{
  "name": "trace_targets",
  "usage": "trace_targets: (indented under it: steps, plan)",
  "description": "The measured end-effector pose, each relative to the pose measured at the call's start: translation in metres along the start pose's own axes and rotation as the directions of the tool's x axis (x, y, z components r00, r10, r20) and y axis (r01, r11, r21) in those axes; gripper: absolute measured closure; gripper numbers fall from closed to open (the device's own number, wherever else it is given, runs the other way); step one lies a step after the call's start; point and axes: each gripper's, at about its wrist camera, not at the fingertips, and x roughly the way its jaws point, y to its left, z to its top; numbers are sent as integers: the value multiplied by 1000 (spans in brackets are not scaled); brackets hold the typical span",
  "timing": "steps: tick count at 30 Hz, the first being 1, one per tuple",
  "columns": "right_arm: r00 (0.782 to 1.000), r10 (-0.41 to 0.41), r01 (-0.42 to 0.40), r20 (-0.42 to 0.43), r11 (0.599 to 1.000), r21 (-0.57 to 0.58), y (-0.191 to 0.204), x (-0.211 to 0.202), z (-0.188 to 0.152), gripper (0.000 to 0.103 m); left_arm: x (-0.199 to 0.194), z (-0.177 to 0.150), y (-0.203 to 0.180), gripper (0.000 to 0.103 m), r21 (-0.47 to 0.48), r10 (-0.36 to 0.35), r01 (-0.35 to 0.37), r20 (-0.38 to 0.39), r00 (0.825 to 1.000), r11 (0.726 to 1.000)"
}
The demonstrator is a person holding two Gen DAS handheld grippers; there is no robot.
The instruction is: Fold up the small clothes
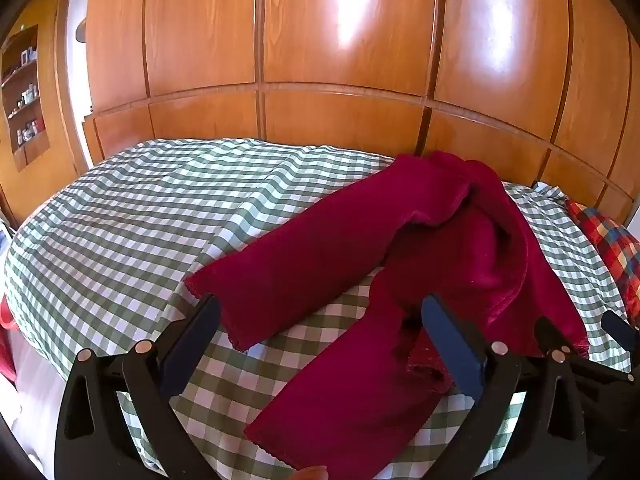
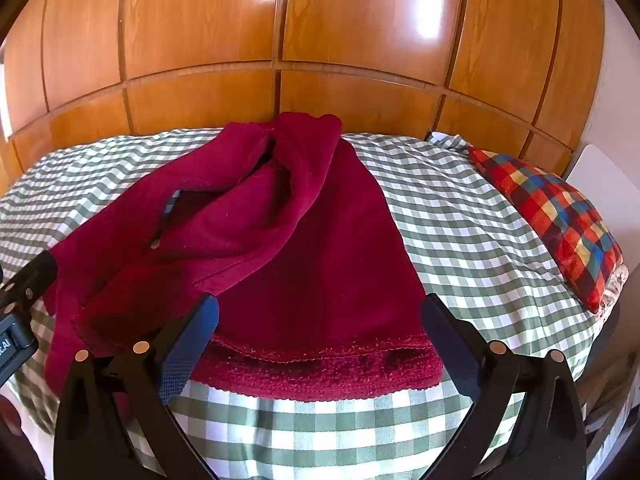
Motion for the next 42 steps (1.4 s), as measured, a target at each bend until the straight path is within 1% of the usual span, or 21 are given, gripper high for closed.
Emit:
trace_targets:
  steps: [5, 11, 17, 28, 42]
  plan:
    - [1000, -2, 2, 5, 1000, -1, 3, -2, 1, 3, 0, 0, 0, 3, 3, 4, -4, -6, 1000, 1000]
    - [1000, 6, -6, -11, 1000, 5, 0, 4, -1, 3, -1, -2, 9, 3, -11, 6, -6, 1, 1000, 1000]
    - [1000, 3, -3, -20, 1000, 0, 0, 4, -1, 3, 0, -2, 12, 3, -15, 24, -24, -1, 1000, 1000]
    - [1000, 10, -11, 2, 1000, 12, -1, -4, 1, 3, -10, 1, 16, 3, -16, 27, -27, 26, 999, 1000]
    - [1000, 21, -21, 11, 1000, -4, 5, -8, 4, 3, -13, 4, 20, 3, -24, 30, -29, 31, 999, 999]
